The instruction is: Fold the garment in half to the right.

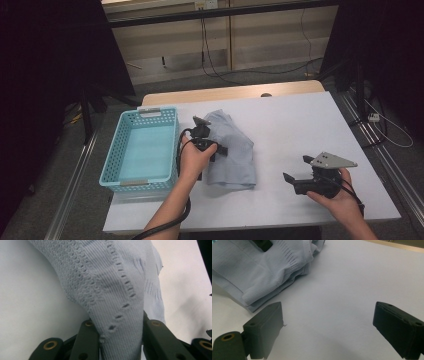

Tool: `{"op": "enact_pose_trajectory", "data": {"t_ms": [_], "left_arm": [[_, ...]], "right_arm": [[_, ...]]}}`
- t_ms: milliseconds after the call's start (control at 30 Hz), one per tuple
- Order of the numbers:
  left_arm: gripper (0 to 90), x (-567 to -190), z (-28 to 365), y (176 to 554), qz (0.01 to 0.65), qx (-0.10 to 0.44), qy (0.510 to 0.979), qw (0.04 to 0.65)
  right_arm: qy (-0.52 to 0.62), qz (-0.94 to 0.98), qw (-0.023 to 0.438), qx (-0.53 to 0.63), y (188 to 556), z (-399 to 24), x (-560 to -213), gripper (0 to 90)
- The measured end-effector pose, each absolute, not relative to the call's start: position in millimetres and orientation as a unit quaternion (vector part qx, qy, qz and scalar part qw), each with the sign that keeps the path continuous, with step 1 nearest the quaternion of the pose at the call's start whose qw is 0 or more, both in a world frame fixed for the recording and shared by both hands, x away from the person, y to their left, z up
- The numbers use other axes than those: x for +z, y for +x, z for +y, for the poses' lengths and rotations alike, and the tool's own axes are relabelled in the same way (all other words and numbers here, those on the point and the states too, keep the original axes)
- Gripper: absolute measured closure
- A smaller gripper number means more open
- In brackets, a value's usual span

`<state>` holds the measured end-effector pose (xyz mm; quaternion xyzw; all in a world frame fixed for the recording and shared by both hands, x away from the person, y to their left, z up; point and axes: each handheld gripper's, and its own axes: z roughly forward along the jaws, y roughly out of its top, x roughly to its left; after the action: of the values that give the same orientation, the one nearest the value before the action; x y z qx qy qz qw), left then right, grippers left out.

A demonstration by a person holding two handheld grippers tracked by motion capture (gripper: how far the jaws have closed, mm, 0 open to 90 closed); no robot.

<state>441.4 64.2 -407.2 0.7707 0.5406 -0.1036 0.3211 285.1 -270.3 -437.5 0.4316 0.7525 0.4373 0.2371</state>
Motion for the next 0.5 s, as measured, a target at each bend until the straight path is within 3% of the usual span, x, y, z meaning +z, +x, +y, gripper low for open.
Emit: {"op": "enact_pose_trajectory", "data": {"t_ms": [500], "left_arm": [[74.1,-376,67,451,0.524,-0.060,0.807,0.264]], "right_arm": [[0.438,0.750,0.222,0.443,286,-271,-440,8.1]]}}
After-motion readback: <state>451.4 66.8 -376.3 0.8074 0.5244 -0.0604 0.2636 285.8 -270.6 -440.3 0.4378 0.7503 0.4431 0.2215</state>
